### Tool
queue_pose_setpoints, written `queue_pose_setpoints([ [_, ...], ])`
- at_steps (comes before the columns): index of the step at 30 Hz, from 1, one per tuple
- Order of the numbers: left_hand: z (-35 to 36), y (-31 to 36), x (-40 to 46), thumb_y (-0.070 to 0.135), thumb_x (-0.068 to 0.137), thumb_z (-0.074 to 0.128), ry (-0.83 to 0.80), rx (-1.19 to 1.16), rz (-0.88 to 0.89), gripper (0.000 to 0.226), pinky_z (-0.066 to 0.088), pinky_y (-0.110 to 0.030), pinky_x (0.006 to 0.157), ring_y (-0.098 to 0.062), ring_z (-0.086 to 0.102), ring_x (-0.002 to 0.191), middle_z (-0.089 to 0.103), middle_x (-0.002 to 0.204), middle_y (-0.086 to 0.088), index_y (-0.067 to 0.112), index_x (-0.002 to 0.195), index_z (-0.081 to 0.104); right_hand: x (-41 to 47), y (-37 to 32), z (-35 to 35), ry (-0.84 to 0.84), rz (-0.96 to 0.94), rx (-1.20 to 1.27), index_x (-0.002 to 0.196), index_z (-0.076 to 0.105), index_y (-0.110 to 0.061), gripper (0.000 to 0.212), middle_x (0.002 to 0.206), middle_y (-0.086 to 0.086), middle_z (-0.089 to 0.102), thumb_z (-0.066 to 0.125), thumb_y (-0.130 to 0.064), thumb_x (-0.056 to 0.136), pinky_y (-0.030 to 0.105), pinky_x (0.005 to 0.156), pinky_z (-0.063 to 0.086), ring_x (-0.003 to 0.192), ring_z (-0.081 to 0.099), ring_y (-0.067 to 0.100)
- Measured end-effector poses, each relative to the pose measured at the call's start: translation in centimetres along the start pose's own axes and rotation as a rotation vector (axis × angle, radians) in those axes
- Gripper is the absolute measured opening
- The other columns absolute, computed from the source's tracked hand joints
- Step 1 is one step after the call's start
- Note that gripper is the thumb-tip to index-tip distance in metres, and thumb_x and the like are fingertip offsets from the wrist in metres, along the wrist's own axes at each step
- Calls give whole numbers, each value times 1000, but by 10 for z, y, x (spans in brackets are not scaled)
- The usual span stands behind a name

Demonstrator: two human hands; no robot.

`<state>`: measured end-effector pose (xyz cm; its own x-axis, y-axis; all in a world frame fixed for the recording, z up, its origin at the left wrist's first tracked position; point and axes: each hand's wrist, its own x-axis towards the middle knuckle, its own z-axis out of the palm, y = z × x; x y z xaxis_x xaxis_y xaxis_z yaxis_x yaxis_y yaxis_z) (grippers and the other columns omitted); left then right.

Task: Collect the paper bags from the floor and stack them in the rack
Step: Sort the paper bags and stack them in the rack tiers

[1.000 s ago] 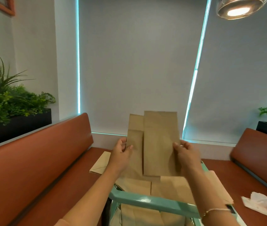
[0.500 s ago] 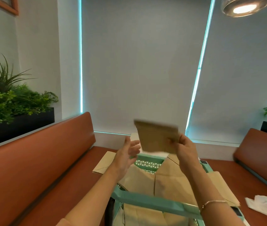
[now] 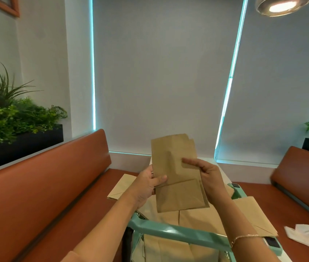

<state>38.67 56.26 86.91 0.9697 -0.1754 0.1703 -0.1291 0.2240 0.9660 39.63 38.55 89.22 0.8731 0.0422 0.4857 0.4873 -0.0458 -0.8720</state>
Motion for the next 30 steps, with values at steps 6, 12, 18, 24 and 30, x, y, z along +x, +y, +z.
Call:
queue_pose_setpoints([
  [6,1,2,0,3,90,53,-36,-60,55,33,55,-27,80,-15,65,95,68,109,-4,17,120,52,2,8,15,-132,251,174,116,64,-24,39,105,5,70,54,-49,89,48,94,49,105,63,28],
  [12,-12,25,7,-2,90,51,181,-209,185,32,54,-33,77,-18,65,89,68,103,-4,16,117,52,17,30,28,-145,209,-412,120,52,-21,34,110,0,64,55,-40,91,23,83,51,99,61,17],
  [18,-35,54,12,3,91,55,355,-227,312,34,52,-34,71,-19,63,93,65,107,-3,18,120,49,33,43,82,-530,316,-613,130,48,-23,72,128,-5,55,74,-51,68,36,102,42,116,52,16],
  [24,-53,61,6,-1,90,55,398,-230,354,27,55,-24,55,-8,69,74,67,95,0,22,104,53,47,26,120,-677,134,-790,133,43,-25,77,130,-3,49,77,-48,68,37,106,37,122,45,21],
  [30,-61,60,1,-3,89,55,446,-234,346,28,54,-21,54,-12,66,79,66,97,-2,18,107,52,48,12,132,-896,98,-834,135,42,-21,66,134,1,46,73,-32,79,32,105,32,123,42,22],
])
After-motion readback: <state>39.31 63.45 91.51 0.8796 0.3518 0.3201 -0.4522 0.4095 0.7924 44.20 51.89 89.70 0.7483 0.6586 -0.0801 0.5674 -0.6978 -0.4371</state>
